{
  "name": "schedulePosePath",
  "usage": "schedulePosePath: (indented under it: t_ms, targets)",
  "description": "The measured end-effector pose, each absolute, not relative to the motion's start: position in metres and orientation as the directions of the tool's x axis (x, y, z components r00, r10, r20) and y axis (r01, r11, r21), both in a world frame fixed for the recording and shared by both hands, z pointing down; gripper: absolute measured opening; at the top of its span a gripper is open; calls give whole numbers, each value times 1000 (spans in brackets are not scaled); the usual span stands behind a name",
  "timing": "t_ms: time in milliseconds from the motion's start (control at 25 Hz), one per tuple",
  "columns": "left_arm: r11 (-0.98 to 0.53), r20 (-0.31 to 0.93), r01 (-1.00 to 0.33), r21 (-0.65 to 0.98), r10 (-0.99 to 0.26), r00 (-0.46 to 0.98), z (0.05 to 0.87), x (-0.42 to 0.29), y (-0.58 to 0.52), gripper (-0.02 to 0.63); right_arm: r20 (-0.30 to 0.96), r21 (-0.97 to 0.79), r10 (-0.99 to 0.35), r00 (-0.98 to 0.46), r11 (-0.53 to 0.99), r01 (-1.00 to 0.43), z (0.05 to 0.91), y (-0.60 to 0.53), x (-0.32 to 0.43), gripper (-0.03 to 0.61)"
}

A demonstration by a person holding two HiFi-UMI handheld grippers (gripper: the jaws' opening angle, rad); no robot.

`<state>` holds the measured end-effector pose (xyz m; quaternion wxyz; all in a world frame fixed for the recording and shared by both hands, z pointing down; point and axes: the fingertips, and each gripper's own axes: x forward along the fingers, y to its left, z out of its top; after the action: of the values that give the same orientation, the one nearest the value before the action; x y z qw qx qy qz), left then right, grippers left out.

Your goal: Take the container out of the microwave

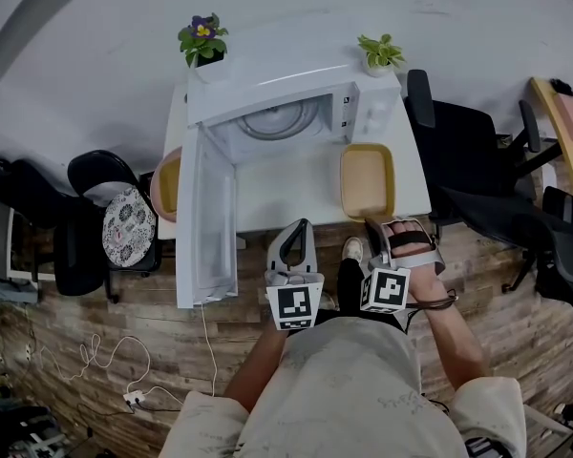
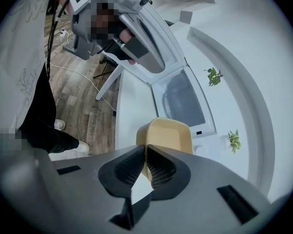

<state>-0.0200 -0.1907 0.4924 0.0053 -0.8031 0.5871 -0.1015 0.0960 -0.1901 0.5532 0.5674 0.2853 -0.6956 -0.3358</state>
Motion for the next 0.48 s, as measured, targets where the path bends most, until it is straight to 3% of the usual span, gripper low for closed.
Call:
schedulePosePath:
  t_ms: [240, 480]
  targets:
    - [-291, 126, -947, -132, -953, 276, 486, -26, -189, 6, 492, 853, -839, -231, 518, -64, 534, -193, 91, 32]
    - [-268, 84, -952, -151, -963, 257, 477, -34, -187, 6, 491, 857, -846, -207, 511, -58, 531, -195, 90, 32]
